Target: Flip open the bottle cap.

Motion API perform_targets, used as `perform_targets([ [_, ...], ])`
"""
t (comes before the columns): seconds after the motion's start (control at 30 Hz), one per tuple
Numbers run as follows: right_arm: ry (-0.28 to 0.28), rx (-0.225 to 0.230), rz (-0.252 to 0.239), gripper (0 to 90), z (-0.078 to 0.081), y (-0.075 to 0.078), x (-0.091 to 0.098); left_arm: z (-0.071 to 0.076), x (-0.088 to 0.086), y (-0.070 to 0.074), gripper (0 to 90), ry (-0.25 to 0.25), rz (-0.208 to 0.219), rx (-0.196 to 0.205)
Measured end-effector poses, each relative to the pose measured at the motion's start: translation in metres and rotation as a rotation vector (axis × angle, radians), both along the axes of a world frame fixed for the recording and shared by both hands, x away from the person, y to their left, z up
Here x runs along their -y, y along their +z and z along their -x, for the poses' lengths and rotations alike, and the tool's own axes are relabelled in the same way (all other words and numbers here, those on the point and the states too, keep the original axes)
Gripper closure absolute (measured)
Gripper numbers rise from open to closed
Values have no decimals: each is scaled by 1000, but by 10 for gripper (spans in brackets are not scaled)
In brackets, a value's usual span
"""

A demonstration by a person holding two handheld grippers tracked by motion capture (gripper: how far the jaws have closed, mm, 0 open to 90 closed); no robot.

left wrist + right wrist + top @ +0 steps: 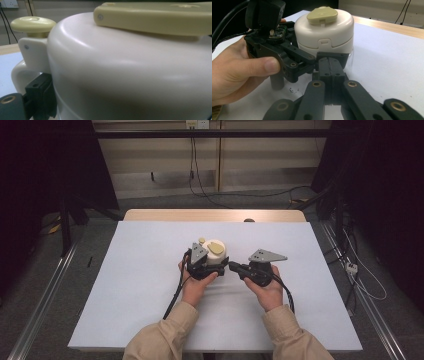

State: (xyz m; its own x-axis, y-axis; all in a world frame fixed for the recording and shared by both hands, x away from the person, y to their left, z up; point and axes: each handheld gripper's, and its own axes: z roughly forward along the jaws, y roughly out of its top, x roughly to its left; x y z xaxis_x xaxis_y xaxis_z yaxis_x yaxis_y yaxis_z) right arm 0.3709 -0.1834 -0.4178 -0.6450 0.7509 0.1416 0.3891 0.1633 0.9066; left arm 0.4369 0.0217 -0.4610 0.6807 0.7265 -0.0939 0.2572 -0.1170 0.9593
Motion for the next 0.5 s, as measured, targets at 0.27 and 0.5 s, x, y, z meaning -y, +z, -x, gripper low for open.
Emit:
perform_targets([
  [0.27,-2,9,3,900,-3,2,-2,0,0,0,62,0,-3,1],
  [0.5,-1,16,7,900,-6,3,-5,0,0,0,62,0,-3,1],
])
